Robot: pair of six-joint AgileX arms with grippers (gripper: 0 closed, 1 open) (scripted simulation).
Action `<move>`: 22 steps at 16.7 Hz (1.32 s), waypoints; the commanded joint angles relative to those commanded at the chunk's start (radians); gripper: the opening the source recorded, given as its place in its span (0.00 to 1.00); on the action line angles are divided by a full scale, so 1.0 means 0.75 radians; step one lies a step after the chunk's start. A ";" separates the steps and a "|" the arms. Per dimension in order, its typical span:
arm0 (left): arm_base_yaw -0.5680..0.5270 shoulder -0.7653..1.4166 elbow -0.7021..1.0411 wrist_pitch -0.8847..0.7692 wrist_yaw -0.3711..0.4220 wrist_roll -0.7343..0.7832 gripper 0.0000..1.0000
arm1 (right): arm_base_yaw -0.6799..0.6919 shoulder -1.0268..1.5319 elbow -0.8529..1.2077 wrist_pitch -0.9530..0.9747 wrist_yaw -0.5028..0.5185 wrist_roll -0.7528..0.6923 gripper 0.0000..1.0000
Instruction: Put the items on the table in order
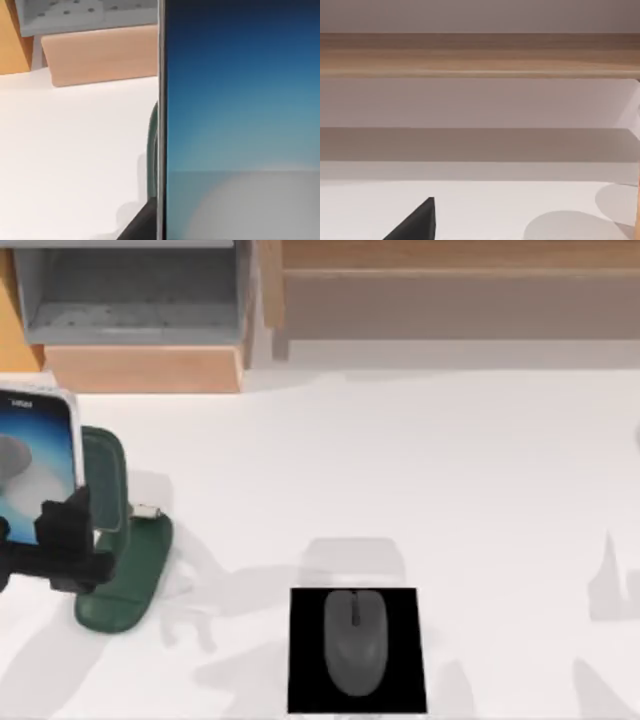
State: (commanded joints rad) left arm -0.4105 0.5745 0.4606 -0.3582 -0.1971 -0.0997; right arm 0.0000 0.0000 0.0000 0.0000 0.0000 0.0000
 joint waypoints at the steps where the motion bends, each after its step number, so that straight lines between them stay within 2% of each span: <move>1: 0.007 -0.004 -0.009 0.009 0.005 -0.001 0.00 | 0.000 0.000 0.000 0.000 0.000 0.000 1.00; 8: 0.060 0.028 -0.055 0.175 0.044 0.022 0.00 | 0.000 0.000 0.000 0.000 0.000 0.000 1.00; 15: 0.089 0.313 -0.049 0.386 0.079 0.046 0.00 | 0.000 0.000 0.000 0.000 0.000 0.000 1.00; 21: 0.090 0.349 -0.042 0.404 0.077 0.047 0.00 | 0.000 0.000 0.000 0.000 0.000 0.000 1.00; 22: 0.090 0.349 -0.042 0.404 0.077 0.047 0.08 | 0.000 0.000 0.000 0.000 0.000 0.000 1.00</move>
State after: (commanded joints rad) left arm -0.3432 0.8360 0.4293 -0.0550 -0.1393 -0.0648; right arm 0.0000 0.0000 0.0000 0.0000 0.0000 0.0000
